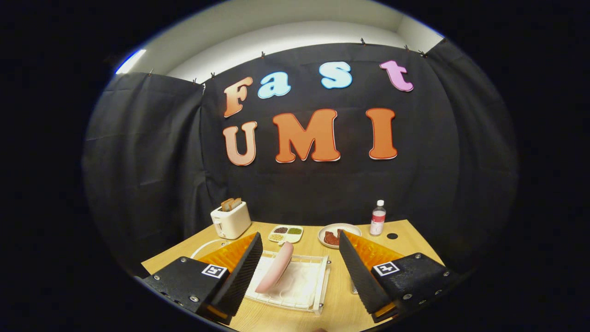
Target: Take the plate from the dish rack, then take the spoon from the basket and place it into the plate.
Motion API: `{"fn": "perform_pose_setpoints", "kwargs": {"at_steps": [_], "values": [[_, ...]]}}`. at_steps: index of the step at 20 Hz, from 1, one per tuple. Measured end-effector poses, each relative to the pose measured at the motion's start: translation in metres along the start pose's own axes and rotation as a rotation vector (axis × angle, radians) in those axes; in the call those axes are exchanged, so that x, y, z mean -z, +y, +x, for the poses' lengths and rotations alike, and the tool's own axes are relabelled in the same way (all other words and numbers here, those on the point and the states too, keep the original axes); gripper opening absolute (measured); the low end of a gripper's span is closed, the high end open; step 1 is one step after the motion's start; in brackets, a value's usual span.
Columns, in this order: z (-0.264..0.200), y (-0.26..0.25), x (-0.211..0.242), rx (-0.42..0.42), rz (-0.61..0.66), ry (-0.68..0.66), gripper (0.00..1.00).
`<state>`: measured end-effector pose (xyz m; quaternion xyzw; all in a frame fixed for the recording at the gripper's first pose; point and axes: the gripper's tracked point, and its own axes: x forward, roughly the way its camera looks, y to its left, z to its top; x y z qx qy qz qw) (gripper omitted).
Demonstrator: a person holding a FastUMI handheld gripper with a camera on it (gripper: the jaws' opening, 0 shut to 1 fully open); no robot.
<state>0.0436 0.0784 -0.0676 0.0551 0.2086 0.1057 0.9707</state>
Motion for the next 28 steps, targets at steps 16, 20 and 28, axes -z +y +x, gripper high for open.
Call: {"fn": "perform_pose_setpoints", "kwargs": {"at_steps": [16, 20, 28], "values": [[0.104, 0.036, 0.111, -0.016, 0.005, 0.599, 0.95], [0.123, 0.032, 0.137, 0.01, 0.083, 0.715, 0.92], [0.147, 0.038, 0.166, 0.056, 0.124, 0.815, 0.78]]}}
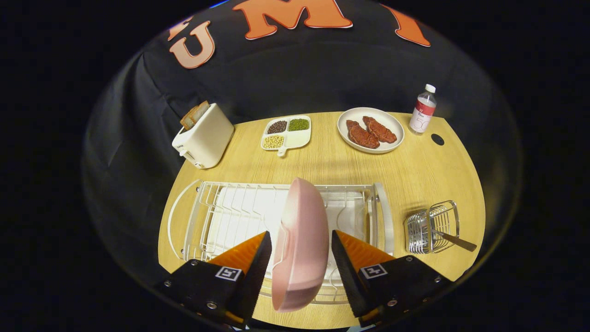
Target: Take the plate from the dish rack, then take the spoon from the basket and place it into the plate.
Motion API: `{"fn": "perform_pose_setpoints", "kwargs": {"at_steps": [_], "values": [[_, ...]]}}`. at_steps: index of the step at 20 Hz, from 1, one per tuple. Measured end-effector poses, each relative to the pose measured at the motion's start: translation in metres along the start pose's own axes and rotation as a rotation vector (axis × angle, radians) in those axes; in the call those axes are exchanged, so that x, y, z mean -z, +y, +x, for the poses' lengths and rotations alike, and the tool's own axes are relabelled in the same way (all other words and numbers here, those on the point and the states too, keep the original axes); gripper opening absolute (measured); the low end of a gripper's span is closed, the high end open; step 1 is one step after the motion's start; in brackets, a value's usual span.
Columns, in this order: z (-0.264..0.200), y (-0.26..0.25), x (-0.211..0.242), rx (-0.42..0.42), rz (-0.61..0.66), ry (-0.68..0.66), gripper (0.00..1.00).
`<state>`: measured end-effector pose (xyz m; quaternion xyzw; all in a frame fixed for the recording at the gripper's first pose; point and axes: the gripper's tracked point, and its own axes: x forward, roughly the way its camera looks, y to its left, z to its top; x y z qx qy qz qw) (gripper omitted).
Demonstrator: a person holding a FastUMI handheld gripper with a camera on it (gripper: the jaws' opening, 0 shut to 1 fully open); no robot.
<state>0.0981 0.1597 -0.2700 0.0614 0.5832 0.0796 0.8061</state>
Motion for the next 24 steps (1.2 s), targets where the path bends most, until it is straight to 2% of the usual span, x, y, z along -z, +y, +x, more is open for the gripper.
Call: {"fn": "perform_pose_setpoints", "kwargs": {"at_steps": [3, 4, 5, 6, 9, 14, 18, 21, 24], "values": [[0.006, -0.001, 0.0, 0.041, -0.006, 0.005, 0.67], [0.006, -0.002, 0.0, 0.054, -0.003, 0.004, 0.55], [0.005, -0.002, -0.001, 0.063, 0.001, 0.001, 0.51], [0.003, -0.004, -0.002, 0.083, 0.003, -0.005, 0.4], [-0.001, -0.011, -0.015, 0.151, -0.036, -0.048, 0.36], [-0.025, -0.018, -0.044, 0.261, -0.182, -0.146, 0.29], [-0.039, -0.009, -0.041, 0.196, -0.163, -0.143, 0.26], [-0.06, -0.017, -0.044, 0.189, -0.152, -0.187, 0.26], [-0.083, -0.02, -0.035, 0.133, -0.109, -0.216, 0.26]]}}
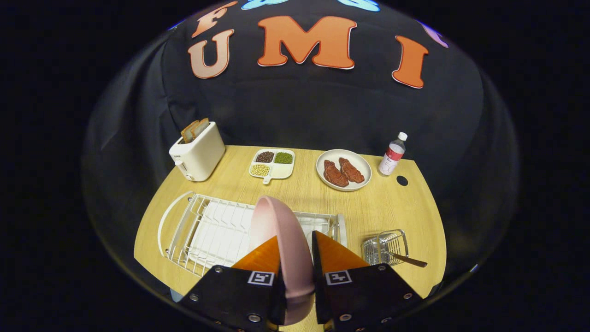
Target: Take the plate from the dish rack, then take the spoon from the basket and place it into the plate.
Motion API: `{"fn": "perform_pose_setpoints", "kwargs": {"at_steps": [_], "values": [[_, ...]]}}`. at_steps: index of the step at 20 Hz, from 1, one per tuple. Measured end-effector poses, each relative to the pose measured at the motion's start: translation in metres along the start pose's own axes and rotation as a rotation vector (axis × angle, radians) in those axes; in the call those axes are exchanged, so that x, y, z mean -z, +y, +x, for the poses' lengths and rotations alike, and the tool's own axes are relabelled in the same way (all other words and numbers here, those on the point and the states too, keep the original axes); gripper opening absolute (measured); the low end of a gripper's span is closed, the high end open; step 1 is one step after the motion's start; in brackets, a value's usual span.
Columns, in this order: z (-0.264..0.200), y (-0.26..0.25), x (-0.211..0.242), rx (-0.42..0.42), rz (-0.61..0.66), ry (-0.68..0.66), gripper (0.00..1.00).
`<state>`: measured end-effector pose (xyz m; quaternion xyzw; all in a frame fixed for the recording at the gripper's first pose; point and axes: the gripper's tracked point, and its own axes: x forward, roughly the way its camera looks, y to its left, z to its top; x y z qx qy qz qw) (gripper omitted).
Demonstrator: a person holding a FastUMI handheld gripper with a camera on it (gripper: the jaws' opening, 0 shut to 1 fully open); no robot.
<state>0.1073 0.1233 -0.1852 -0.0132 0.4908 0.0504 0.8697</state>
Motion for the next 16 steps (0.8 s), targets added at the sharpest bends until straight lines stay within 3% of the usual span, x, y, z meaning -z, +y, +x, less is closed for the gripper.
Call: {"fn": "perform_pose_setpoints", "kwargs": {"at_steps": [16], "values": [[-0.075, -0.023, 0.122, -0.19, 0.105, -0.016, 0.26]]}}
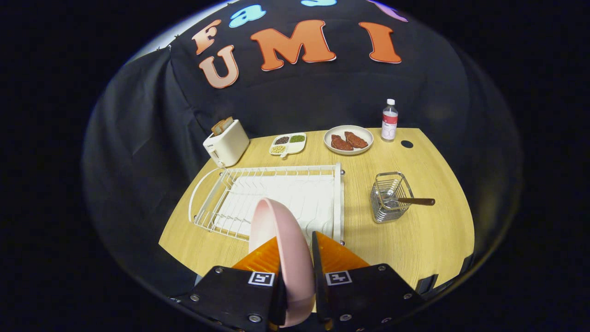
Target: Take the plate from the dish rack, then take the spoon from the basket and place it into the plate.
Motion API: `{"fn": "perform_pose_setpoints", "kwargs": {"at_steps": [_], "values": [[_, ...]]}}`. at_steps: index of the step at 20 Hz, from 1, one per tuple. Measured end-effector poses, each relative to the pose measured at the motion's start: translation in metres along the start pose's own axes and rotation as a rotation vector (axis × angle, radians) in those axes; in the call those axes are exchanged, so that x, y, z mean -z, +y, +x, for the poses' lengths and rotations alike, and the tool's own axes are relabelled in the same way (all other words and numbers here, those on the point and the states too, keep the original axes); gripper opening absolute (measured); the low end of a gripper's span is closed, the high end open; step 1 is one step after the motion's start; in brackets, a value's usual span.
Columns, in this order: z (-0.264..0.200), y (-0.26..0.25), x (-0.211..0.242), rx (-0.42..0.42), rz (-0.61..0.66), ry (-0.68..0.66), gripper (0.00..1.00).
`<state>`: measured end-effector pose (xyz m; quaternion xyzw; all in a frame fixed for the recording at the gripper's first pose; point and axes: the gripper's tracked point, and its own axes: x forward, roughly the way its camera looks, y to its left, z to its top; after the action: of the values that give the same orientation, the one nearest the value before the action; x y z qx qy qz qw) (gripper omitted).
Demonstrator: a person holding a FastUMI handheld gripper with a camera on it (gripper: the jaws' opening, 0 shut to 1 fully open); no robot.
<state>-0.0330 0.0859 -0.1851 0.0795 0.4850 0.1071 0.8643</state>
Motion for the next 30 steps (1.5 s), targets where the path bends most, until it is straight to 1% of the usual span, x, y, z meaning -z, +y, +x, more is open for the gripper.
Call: {"fn": "perform_pose_setpoints", "kwargs": {"at_steps": [6, 9, 13, 15, 19, 23, 27, 29, 30], "values": [[0.004, -0.014, 0.048, -0.023, 0.067, 0.051, 0.26], [0.009, -0.018, 0.079, -0.04, 0.083, 0.099, 0.26], [0.023, -0.024, 0.105, -0.035, 0.095, 0.116, 0.26], [0.03, -0.023, 0.118, -0.054, 0.102, 0.137, 0.26], [0.045, -0.023, 0.124, -0.085, 0.161, 0.143, 0.26], [0.056, -0.028, 0.127, -0.098, 0.169, 0.114, 0.26], [0.068, -0.024, 0.143, -0.122, 0.131, 0.137, 0.3], [0.07, -0.027, 0.143, -0.108, 0.094, 0.144, 0.33], [0.071, -0.029, 0.142, -0.097, 0.067, 0.144, 0.36]]}}
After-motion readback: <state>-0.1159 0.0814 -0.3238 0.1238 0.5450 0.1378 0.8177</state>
